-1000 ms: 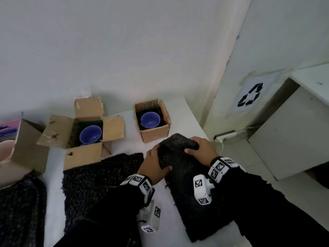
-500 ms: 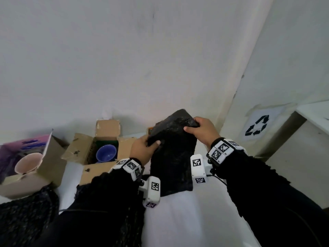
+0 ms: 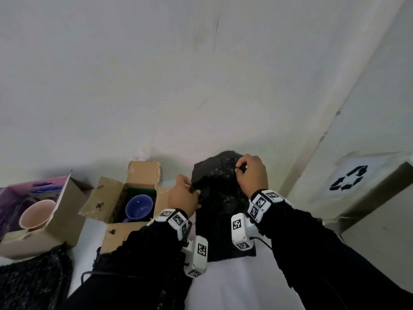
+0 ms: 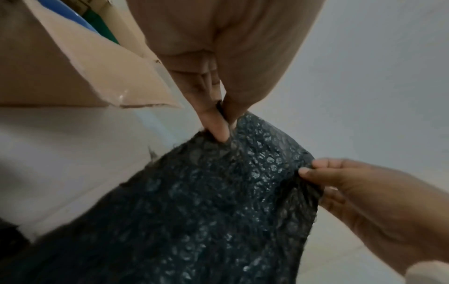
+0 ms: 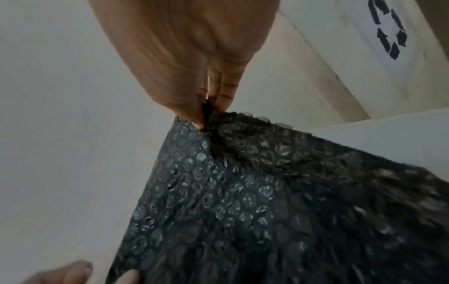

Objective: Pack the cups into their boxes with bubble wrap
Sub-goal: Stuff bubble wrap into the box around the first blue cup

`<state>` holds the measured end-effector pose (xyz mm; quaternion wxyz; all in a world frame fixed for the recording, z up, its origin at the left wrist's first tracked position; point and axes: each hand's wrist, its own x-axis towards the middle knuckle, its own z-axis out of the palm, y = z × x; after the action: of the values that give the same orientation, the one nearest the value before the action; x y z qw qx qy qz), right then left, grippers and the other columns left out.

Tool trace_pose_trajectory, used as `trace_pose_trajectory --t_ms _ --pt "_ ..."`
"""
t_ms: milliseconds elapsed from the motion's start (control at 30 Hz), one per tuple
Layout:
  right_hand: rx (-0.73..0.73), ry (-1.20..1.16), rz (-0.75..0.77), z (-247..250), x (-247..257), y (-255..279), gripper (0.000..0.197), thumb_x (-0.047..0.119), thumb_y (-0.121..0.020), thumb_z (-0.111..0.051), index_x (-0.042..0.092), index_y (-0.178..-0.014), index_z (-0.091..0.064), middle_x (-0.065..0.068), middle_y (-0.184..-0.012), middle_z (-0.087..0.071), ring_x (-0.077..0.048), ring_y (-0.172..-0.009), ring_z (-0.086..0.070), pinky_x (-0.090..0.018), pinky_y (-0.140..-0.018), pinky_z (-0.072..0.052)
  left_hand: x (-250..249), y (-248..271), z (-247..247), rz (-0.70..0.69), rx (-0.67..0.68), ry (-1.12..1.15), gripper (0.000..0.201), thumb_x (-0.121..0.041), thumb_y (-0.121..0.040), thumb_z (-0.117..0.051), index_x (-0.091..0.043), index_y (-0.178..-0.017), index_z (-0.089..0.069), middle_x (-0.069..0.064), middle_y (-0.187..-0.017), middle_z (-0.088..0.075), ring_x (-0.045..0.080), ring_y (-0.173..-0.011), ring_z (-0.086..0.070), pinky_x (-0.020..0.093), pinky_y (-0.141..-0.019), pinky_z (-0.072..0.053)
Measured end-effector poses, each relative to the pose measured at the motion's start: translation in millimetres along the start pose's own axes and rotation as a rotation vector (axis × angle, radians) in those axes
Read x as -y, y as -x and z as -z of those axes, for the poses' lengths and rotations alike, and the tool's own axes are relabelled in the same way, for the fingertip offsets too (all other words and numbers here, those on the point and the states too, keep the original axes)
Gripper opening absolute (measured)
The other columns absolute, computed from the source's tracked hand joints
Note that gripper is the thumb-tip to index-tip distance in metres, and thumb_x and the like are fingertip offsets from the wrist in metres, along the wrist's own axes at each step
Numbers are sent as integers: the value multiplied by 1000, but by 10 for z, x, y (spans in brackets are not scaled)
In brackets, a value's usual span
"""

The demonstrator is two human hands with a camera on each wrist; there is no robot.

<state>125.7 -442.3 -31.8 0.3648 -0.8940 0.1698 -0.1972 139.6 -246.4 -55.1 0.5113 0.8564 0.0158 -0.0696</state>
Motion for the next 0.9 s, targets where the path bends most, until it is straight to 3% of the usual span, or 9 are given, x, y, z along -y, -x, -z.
trace_pose_trajectory --t_ms 100,200,300,400,467,633,667,767,900 --pt "97 95 37 -185 -149 -27 20 6 -83 -62 21 -97 -59 -3 -98 -58 -24 -82 -59 -33 -72 -48 187 -103 10 -165 13 -424 29 -36 -82 -63 -36 -90 -35 -5 -76 -63 18 -62 -64 45 -66 -56" --pt "243 231 59 -308 -278 -50 33 12 -85 -63 24 -115 -59 -5 -101 -62 -27 -98 -56 -38 -83 -49 235 -137 51 -369 -1 -889 32 -53 -82 -55 -46 -107 -38 -11 -102 -59 15 -93 -58 38 -80 -47" --pt "263 449 195 -397 -363 -36 30 17 -84 -65 23 -114 -65 -3 -111 -59 -28 -109 -46 -38 -87 -44 224 -216 -10 -475 20 -954 49 -54 -83 -56 -40 -129 -43 -7 -130 -40 21 -119 -42 36 -89 -41" --pt "243 490 310 -476 -406 -21 29 8 -76 -69 22 -102 -69 -3 -111 -55 -28 -104 -49 -37 -80 -42 230 -321 -90 -566 162 -1032 49 -47 -88 -53 -29 -133 -48 -6 -144 -37 23 -134 -29 38 -104 -29" --pt "253 486 391 -532 -423 -22 32 2 -73 -64 21 -99 -69 -4 -105 -60 -28 -97 -55 -38 -81 -42 240 -358 -132 -625 206 -1115 48 -42 -91 -48 -25 -135 -47 -3 -144 -43 24 -138 -26 39 -109 -20" --pt "244 554 535 -612 -435 -68 28 -3 -69 -57 17 -88 -62 -4 -86 -63 -26 -78 -62 -41 -110 -33 221 -365 -216 -605 161 -1190 62 -37 -90 -45 -17 -145 -26 8 -133 -53 30 -132 -31 48 -110 -15" --pt "223 574 545 -616 -444 -77 27 -2 -66 -60 17 -85 -61 -4 -85 -62 -27 -78 -61 -42 -106 -36 229 -373 -231 -592 161 -1205 59 -37 -92 -43 -17 -145 -26 7 -134 -52 31 -131 -31 49 -110 -14" --pt "205 665 527 -595 -446 -77 25 5 -63 -67 20 -80 -58 -2 -84 -60 -28 -81 -52 -38 -76 -39 233 -406 -264 -584 206 -1234 48 -41 -96 -37 -20 -139 -39 5 -139 -46 32 -133 -27 52 -108 -9" --pt "239 565 470 -604 -399 -120 25 -3 -63 -61 19 -75 -59 -3 -74 -58 -28 -70 -53 -36 -68 -37 220 -432 -266 -558 219 -1213 46 -48 -95 -36 -28 -135 -47 3 -142 -38 31 -135 -21 54 -109 -6"
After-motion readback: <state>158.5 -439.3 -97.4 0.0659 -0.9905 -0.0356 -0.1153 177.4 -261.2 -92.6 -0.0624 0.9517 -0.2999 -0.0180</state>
